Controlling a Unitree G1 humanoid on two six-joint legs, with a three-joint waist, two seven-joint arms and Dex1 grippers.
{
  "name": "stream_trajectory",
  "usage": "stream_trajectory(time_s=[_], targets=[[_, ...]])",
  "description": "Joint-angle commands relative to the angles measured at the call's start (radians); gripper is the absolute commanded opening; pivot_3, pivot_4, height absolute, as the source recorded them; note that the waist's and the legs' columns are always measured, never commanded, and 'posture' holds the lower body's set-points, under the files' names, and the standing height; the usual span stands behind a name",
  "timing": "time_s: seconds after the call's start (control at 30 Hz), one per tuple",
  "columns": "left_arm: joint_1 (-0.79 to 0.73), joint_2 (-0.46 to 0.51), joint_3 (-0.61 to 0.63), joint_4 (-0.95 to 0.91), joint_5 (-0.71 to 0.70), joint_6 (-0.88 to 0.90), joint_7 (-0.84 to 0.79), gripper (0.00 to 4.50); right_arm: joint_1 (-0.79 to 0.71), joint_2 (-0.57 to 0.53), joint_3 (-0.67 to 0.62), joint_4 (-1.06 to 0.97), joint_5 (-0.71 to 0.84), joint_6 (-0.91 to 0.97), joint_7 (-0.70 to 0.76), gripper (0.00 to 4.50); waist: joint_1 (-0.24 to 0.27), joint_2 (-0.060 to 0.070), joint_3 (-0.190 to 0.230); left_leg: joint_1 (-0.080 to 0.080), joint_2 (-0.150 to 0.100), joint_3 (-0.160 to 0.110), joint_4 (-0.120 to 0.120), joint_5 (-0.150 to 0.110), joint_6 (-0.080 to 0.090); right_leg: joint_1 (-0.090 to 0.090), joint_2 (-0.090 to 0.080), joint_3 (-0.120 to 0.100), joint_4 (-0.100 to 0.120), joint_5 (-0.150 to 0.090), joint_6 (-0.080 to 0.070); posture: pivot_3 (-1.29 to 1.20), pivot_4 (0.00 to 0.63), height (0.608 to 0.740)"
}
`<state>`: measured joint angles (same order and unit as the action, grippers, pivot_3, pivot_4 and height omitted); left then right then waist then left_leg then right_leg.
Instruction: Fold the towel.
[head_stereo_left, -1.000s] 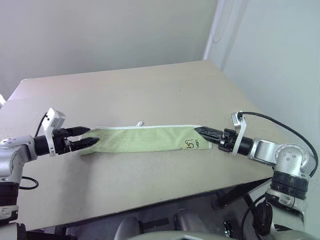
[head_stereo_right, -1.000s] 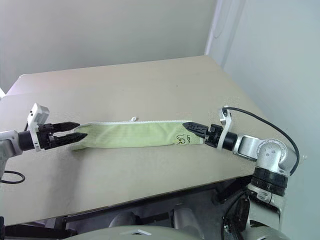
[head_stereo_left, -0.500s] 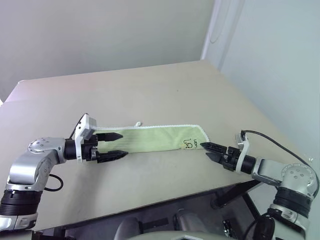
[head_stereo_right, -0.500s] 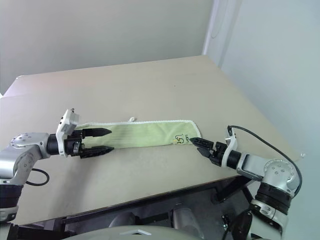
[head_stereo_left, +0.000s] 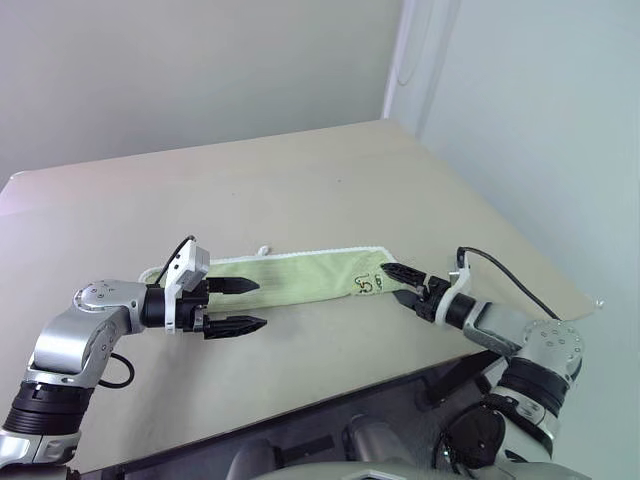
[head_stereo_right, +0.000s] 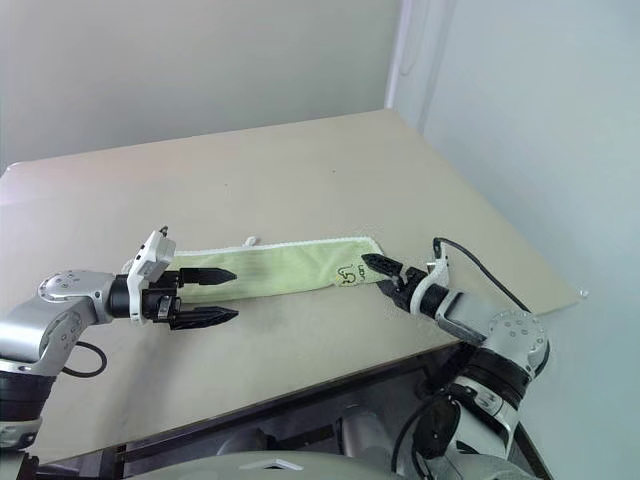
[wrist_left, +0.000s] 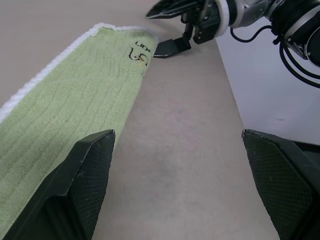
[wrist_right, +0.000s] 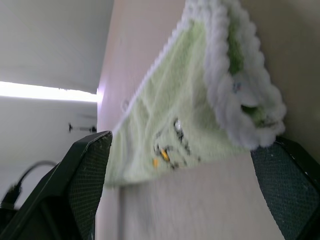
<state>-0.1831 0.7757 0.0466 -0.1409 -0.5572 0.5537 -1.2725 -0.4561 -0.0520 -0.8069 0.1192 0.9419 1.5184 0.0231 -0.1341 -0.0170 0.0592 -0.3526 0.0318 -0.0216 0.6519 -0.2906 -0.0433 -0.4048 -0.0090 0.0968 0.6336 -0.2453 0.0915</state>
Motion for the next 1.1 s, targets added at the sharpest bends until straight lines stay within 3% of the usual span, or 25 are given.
stream_trajectory(time_s=[0.03,0.33,0.47,0.77,0.8,1.1], targets=[[-0.029,-0.004,-0.003,-0.012,0.004,-0.026,0.009,4.28,-0.047,0.035,-0.001,0.035,-0.025,-0.067,-0.065,4.47,-0.001,0.0,0.0,0.001,0.0,0.0,0.0,0.0,0.0,0.0,0.0,0.0,0.0,0.0,0.0,0.0,0.0,0.74],[-0.054,-0.012,-0.02,0.035,0.025,-0.059,0.021,4.28,-0.092,0.037,0.067,0.099,-0.05,-0.139,-0.097,4.47,-0.015,0.001,0.0,-0.001,-0.001,-0.003,-0.002,0.0,0.0,-0.002,0.001,0.0,-0.001,0.0,-0.001,0.0,0.0,0.74],[-0.063,-0.016,-0.017,0.062,0.04,-0.078,0.028,4.28,-0.079,0.04,0.05,0.098,-0.041,-0.174,-0.128,3.52,-0.019,0.001,0.0,-0.002,-0.001,-0.003,-0.003,0.0,0.0,-0.002,0.001,0.0,-0.003,0.001,-0.001,0.0,0.0,0.74],[-0.061,-0.031,-0.028,0.075,0.056,-0.099,0.041,4.28,-0.059,0.028,-0.019,0.043,0.06,-0.226,-0.203,0.21,-0.015,0.003,0.002,-0.003,-0.002,-0.004,-0.003,0.0,0.0,-0.002,0.0,0.0,-0.004,0.0,0.0,0.0,0.0,0.74],[-0.063,-0.033,-0.03,0.077,0.058,-0.101,0.041,4.28,-0.058,0.02,-0.024,0.044,0.069,-0.234,-0.212,0.03,-0.014,0.003,0.002,-0.003,-0.002,-0.004,-0.003,0.0,0.0,-0.001,0.0,0.0,-0.004,0.0,0.0,0.0,0.0,0.74],[-0.099,-0.042,-0.037,0.117,0.078,-0.111,0.035,4.28,-0.044,-0.22,-0.048,0.129,0.068,-0.312,-0.173,0.03,0.032,0.005,0.003,-0.006,-0.007,-0.006,-0.003,0.0,0.0,-0.001,-0.002,0.002,-0.006,-0.002,0.003,0.0,0.0,0.74]])
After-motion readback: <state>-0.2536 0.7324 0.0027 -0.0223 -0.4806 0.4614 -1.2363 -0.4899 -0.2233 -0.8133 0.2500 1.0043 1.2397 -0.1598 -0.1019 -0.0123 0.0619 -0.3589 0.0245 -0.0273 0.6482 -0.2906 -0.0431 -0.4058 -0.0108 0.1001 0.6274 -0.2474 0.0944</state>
